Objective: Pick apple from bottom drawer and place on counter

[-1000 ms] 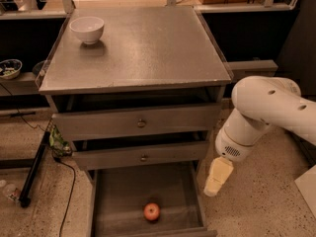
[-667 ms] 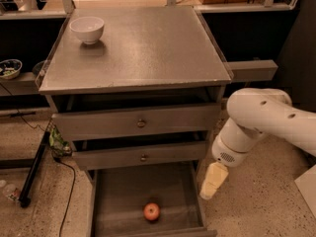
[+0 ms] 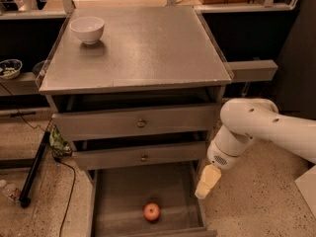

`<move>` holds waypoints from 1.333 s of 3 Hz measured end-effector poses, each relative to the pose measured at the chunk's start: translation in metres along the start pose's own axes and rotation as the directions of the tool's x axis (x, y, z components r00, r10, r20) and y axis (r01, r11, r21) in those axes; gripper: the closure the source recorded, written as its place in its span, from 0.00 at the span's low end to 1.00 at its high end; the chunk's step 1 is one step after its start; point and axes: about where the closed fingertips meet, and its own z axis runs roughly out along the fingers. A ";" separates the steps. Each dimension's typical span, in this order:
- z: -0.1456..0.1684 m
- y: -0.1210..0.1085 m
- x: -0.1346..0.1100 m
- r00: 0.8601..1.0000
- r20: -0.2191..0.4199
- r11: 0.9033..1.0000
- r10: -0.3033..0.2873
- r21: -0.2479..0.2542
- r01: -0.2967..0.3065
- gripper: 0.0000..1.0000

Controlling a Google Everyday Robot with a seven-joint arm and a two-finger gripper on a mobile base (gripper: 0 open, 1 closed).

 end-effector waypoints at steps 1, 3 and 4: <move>0.026 0.001 0.000 0.999 -0.006 0.999 0.032 -0.042 -0.032 0.00; 0.088 0.018 -0.009 0.997 -0.037 0.992 0.073 -0.103 -0.076 0.00; 0.111 0.032 -0.007 0.997 -0.046 0.987 0.067 -0.141 -0.073 0.00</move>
Offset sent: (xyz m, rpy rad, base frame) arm -0.0091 0.0408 -0.0967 0.0223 0.1369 -0.0771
